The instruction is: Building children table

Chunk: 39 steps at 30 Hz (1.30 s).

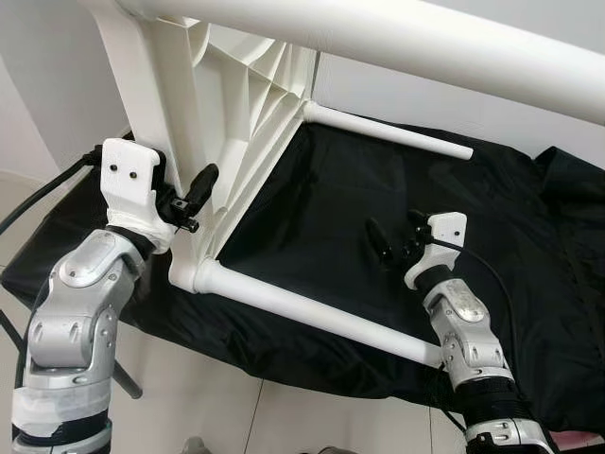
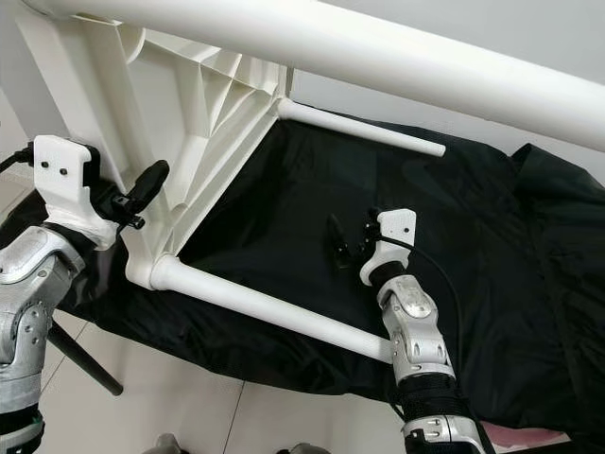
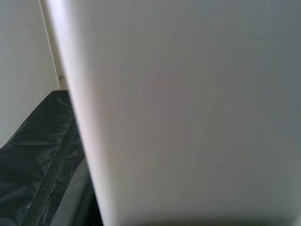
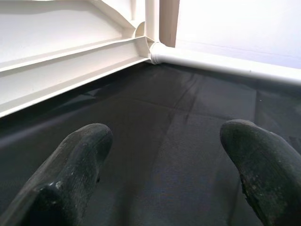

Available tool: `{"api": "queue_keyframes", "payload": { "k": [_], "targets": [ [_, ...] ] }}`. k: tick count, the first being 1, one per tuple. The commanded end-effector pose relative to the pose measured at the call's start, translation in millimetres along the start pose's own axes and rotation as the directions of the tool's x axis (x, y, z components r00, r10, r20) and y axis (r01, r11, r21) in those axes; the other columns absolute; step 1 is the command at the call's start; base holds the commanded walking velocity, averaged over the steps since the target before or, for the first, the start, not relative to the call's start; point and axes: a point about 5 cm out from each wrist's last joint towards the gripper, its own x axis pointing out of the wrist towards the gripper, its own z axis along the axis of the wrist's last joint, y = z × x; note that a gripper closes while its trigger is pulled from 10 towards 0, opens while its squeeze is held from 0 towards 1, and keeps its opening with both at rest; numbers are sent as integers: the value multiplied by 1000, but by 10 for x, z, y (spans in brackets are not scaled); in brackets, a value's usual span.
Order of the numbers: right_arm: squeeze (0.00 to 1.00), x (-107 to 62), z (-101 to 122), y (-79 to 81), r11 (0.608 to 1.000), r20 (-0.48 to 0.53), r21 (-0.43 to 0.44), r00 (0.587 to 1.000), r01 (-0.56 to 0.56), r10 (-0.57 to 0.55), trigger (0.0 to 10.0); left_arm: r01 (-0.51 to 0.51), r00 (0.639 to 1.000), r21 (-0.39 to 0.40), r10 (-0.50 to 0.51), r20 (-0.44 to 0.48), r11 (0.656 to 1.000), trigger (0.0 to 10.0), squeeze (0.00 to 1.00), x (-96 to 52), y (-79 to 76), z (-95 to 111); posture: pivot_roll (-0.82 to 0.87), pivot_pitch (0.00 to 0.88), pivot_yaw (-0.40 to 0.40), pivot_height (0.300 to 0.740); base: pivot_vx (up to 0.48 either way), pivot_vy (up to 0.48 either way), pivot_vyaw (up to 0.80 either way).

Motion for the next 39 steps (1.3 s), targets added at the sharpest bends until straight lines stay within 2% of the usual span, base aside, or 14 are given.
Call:
{"api": "queue_keyframes", "payload": {
  "k": [1, 6, 8, 10, 11, 12, 13, 17, 18, 21, 23, 27, 33, 39],
  "targets": [
    [0, -19, -6, -54, 1000, 1, -5, 1000, 17, -17, 10000, -278, 960, 13, 277, 43, 960, 0, 0, -31, 112, 105, 68, 29, -119, 740, 0, 0, 0],
    [0, -58, -19, -89, 999, 1, -8, 999, 38, -38, 10000, -295, 955, 10, 294, 35, 955, 0, 0, -17, 6, 100, 56, 32, -110, 740, 0, 0, 0],
    [0, -76, -23, -100, 999, 3, -10, 999, 45, -45, 10000, -253, 967, -11, 253, 19, 967, 0, 0, 14, -114, 87, 47, 33, -100, 740, 0, 0, 0],
    [0, -76, -23, -100, 999, 3, -10, 999, 45, -45, 10000, -253, 967, -11, 253, 19, 967, 0, 0, 14, -114, 87, 47, 33, -100, 740, 0, 0, 0],
    [0, -82, -24, -102, 999, 4, -10, 999, 46, -46, 10000, -224, 974, -27, 224, 13, 974, 3373, 0, 30, -178, 81, 43, 35, -96, 740, 0, 0, 0],
    [0, -82, -24, -102, 999, 4, -10, 999, 46, -46, 10000, -224, 974, -27, 224, 13, 974, 3373, 0, 30, -178, 81, 43, 35, -96, 740, 0, 0, 0],
    [0, -93, -26, -101, 999, 5, -10, 999, 48, -48, 10000, -186, 982, -82, 188, 22, 979, 10000, 1000, 48, -229, 85, 37, 37, -90, 740, 0, 0, 0],
    [0, -120, -31, -105, 998, 5, -11, 999, 54, -54, 10000, -122, 991, -116, 128, 43, 986, 10000, 1000, 61, -275, 111, 31, 41, -83, 740, 0, 0, 0],
    [0, -136, -36, -109, 998, 5, -12, 998, 58, -58, 10000, -90, 994, -126, 98, 56, 988, 10000, 0, 51, -279, 122, 29, 45, -80, 740, 0, 0, 0],
    [0, -146, -39, -112, 998, 4, -13, 998, 61, -61, 10000, -73, 995, -127, 81, 61, 989, 10000, 0, 41, -282, 129, 29, 45, -80, 740, 0, 0, 0],
    [0, -175, -42, -116, 998, 5, -12, 998, 66, -66, 10000, 44, 997, -151, -34, 65, 988, 10000, 0, -37, -307, 118, 30, 50, -75, 740, 0, 0, 0],
    [0, -198, -44, -115, 998, 7, -10, 998, 69, -69, 10000, 105, 993, -153, -95, 67, 983, 10000, 0, -101, -303, 109, 33, 54, -71, 740, 0, 0, 0],
    [0, -222, -48, -105, 997, 9, -8, 997, 73, -73, 10000, 96, 995, -140, -93, 27, 985, 10000, 0, -123, -258, 72, 33, 58, -62, 740, 0, 0, 0],
    [0, -228, -52, -90, 996, 11, -4, 996, 85, -85, 10000, 60, 998, -148, -58, 20, 987, 10000, 0, -12, -269, 67, 26, 61, -54, 740, 0, 0, 0]
  ]
}}
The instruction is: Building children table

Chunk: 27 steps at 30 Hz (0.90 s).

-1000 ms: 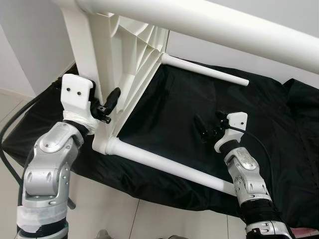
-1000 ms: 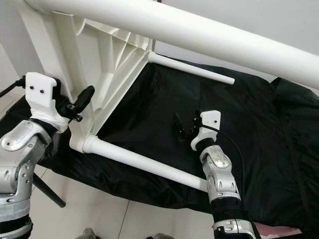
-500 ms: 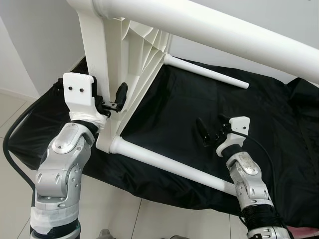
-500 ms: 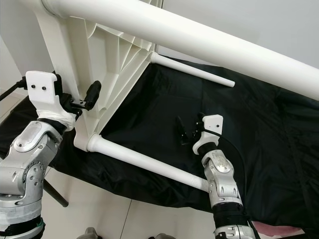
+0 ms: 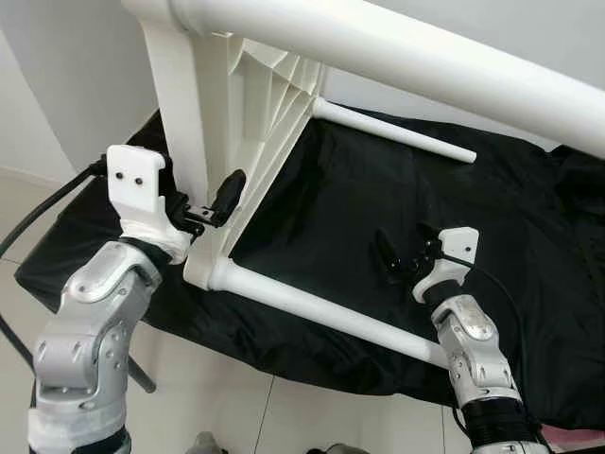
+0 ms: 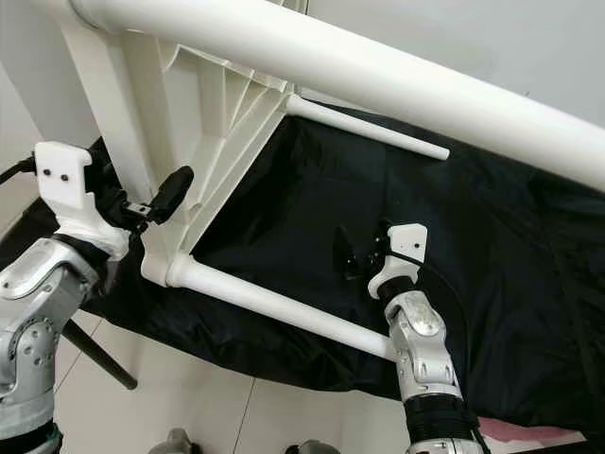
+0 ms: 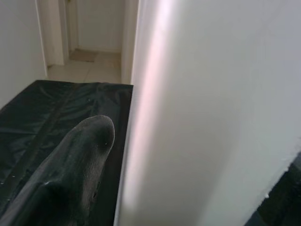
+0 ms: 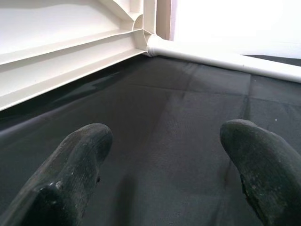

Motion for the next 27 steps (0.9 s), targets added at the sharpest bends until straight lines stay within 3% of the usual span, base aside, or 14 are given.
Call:
{"api": "queue_keyframes", "payload": {
  "k": [1, 10, 11, 18, 20, 27],
  "targets": [
    [0, -28, 7, -40, 1000, 6, -4, 1000, 24, -24, 10000, -4, 1000, 19, 4, -7, 1000, 10000, 0, 76, -28, -12, 25, 61, -55, 740, 0, 0, 0],
    [0, -27, 27, -57, 999, 13, -5, 999, 37, -37, 10000, -103, 994, 55, 104, -22, 993, 10000, 0, 217, 56, -33, 15, 56, -47, 740, 0, 0, 0],
    [0, -26, 31, -59, 999, 15, -5, 999, 40, -40, 10000, -134, 991, 52, 135, -19, 990, 0, 0, 224, 89, -30, 15, 55, -47, 740, 0, 0, 0],
    [0, -31, 33, -52, 999, 17, -2, 999, 49, -49, 10000, -227, 974, 67, 228, -14, 972, 0, 0, 203, 222, -26, 17, 55, -44, 740, 0, 0, 0],
    [0, -24, 32, -52, 999, 17, 0, 999, 52, -52, 10000, -307, 951, 100, 308, 0, 947, 0, 0, 139, 330, -2, 22, 57, -45, 740, 0, 0, 0],
    [0, -7, 34, -49, 999, 17, -3, 999, 49, -49, 10000, -382, 924, 94, 382, 12, 919, 0, 0, 61, 419, -7, 26, 56, -59, 740, 0, 0, 0]
  ]
}}
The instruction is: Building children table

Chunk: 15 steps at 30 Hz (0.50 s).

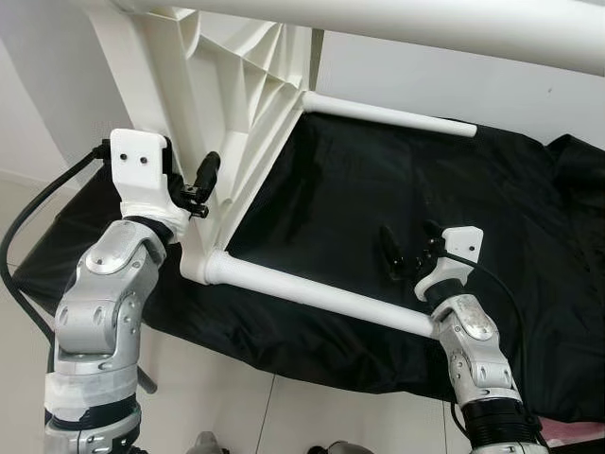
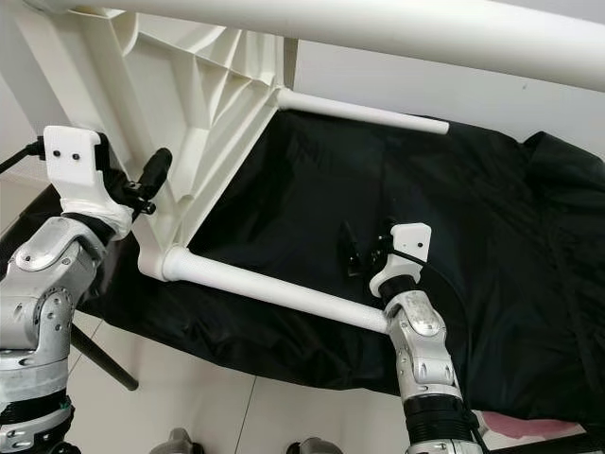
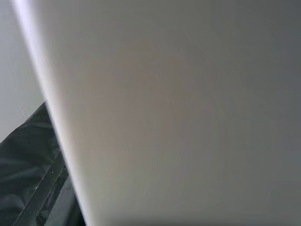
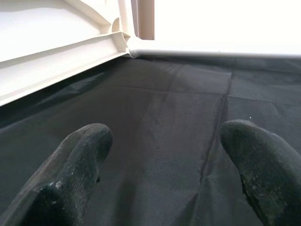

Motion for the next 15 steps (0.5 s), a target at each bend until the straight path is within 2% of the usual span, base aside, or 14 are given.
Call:
{"api": "queue_keyframes", "payload": {
  "k": [1, 6, 10, 11, 15],
  "targets": [
    [0, 4, 1, -34, 1000, 0, -1, 1000, 11, -11, 10000, -205, 979, 44, 204, 20, 978, 0, 0, -78, 224, 24, 31, 55, -68, 740, 0, 0, 0],
    [0, 60, 21, -32, 1000, 1, -4, 1000, -9, 9, 10000, -297, 954, 80, 293, 58, 952, 0, 0, -171, 319, 104, 45, 52, -84, 740, 0, 0, 0],
    [0, 84, 25, -37, 1000, 1, -6, 1000, -12, 12, 10000, -312, 949, 85, 306, 73, 946, 0, 0, -206, 329, 129, 52, 52, -93, 740, 0, 0, 0],
    [0, 107, 30, -30, 1000, 1, -7, 1000, -24, 24, 10000, -330, 944, 117, 323, 75, 937, 0, 0, -263, 344, 141, 59, 53, -100, 740, 0, 0, 0],
    [0, 121, 30, -24, 999, 0, -7, 1000, -31, 31, 10000, -350, 936, 127, 343, 76, 928, 0, 0, -319, 359, 146, 62, 54, -102, 740, 0, 0, 0]
  ]
}}
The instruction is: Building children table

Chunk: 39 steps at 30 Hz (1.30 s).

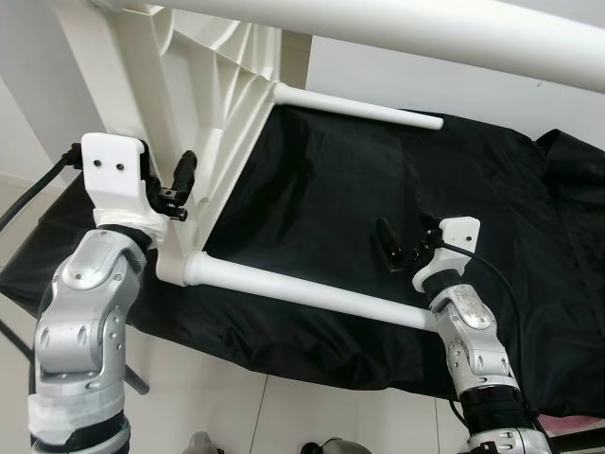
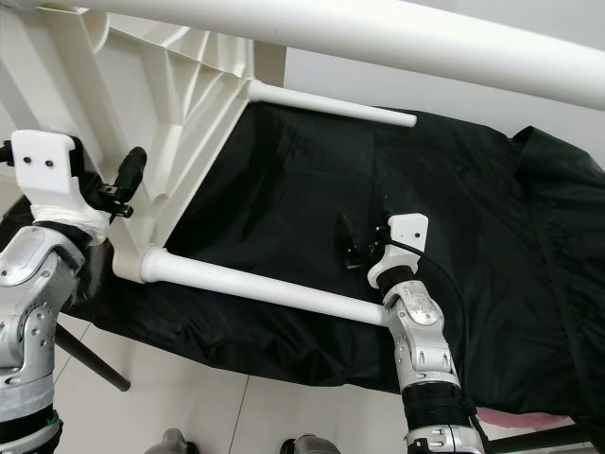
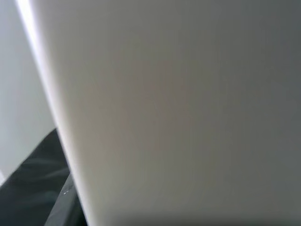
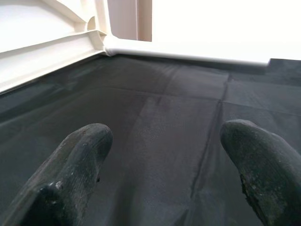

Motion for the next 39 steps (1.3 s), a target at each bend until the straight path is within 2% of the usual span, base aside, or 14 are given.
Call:
{"api": "queue_keyframes", "payload": {
  "k": [1, 7, 8, 9, 13, 14, 18, 20, 21, 29, 31, 35, 37, 39],
  "targets": [
    [0, -10, -15, -45, 1000, -7, -4, 1000, 7, -7, 10000, -273, 962, 43, 272, 8, 961, 0, 0, -97, 253, 35, 67, 55, -108, 740, 0, 0, 0],
    [0, 13, -20, -35, 1000, -9, -2, 1000, -4, 4, 10000, -253, 967, 46, 253, 1, 966, 0, 0, -114, 222, 29, 75, 56, -114, 740, 0, 0, 0],
    [0, 19, -21, -32, 1000, -9, -2, 1000, -6, 6, 10000, -230, 973, 51, 230, -2, 972, 863, 0, -110, 192, 19, 75, 56, -114, 740, 0, 0, 0],
    [0, 23, -23, -29, 1000, -10, -3, 1000, -8, 8, 10000, -193, 981, 38, 193, -2, 981, 10000, 0, -104, 148, 14, 75, 56, -114, 740, 0, 0, 0],
    [0, 27, -24, -27, 1000, -9, -2, 1000, -10, 10, 10000, -142, 990, 17, 141, 15, 990, 10000, 12, -109, 90, 25, 73, 54, -109, 740, 0, 0, 0],
    [0, 25, -29, -26, 1000, -9, -2, 1000, -8, 8, 10000, -97, 995, 5, 97, 26, 995, 10000, 1000, -116, 52, 24, 72, 53, -107, 740, 0, 0, 0],
    [0, 13, -42, -24, 1000, -8, 0, 1000, -4, 4, 10000, -2, 1000, 82, 1, 17, 997, 10000, 1000, -130, 36, -5, 69, 53, -101, 740, 0, 0, 0],
    [0, 13, -42, -24, 1000, -8, 0, 1000, -4, 4, 10000, -2, 1000, 82, 1, 17, 997, 10000, 1000, -130, 36, -5, 69, 53, -101, 740, 0, 0, 0],
    [0, 9, -42, -28, 1000, -7, 1, 1000, 0, 0, 10000, 56, 998, 139, -58, 7, 989, 10000, 0, -148, 55, -6, 68, 54, -98, 740, 0, 0, 0],
    [0, -1, -45, -41, 1000, -5, 2, 1000, 8, -8, 10000, 213, 977, 161, -214, -6, 964, 10000, 0, -256, 88, 34, 71, 59, -92, 740, 0, 0, 0],
    [0, -8, -56, -45, 1000, -7, 3, 1000, 13, -13, 10000, 301, 953, 184, -303, -17, 936, 10000, 0, -354, 45, 54, 73, 59, -93, 740, 0, 0, 0],
    [0, -14, -73, -38, 1000, -10, 5, 1000, 14, -14, 10000, 326, 944, 235, -330, -24, 916, 10000, 0, -434, 19, 47, 77, 59, -96, 740, 0, 0, 0],
    [0, -9, -78, -19, 1000, -10, 7, 1000, 11, -11, 10000, 363, 932, 181, -358, -60, 914, 10000, 0, -509, 28, 4, 81, 58, -99, 740, 0, 0, 0],
    [0, -2, -79, -13, 1000, -11, 8, 1000, 9, -8, 10000, 358, 934, 197, -353, -59, 913, 10000, 0, -529, 40, 12, 83, 58, -102, 740, 0, 0, 0]
  ]
}}
